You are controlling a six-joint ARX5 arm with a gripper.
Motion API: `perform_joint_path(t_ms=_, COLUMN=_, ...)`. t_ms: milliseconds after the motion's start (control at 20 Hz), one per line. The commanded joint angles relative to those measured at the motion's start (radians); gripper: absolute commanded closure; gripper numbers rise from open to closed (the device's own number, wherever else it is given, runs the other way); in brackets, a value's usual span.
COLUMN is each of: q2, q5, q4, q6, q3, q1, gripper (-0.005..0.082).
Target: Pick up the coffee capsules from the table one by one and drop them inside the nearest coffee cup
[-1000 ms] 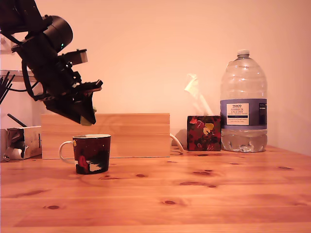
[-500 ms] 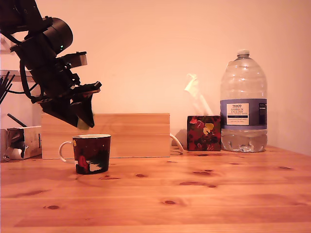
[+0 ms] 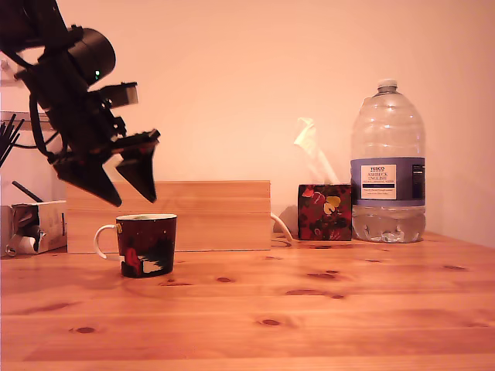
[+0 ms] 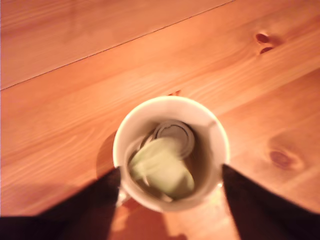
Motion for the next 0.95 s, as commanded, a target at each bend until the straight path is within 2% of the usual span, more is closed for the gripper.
perform_joint_path(t_ms=0, q2=-0.067, q5=0.019, q4=-0.012, q6=0.005, q3=-0.004, q1=-0.003, gripper=0.0711)
perform_joint_path(t_ms=50, q2=-0.090, q5=0.028, q4=-0.026, q6=0.006, q3=-0.005, q1=-0.003, gripper=0.0797)
perform_joint_path(t_ms=100, q2=-0.110, q5=0.042, q4=-0.028, q6=0.009, q3=-0.008, q1=-0.003, gripper=0.0790)
perform_joint_path(t_ms=300, q2=-0.175, q5=0.042, q4=0.026, q6=0.008, q3=-0.047, q1=-0.003, gripper=0.0789)
perform_joint_path(t_ms=650, q2=-0.386, q5=0.041, q4=0.259, q6=0.004, q3=-0.338, q1=-0.003, gripper=0.0789)
perform_joint_path(t_ms=900, q2=-0.546, q5=0.041, q4=0.310, q6=-0.023, q3=-0.501, q1=-0.003, gripper=0.0789)
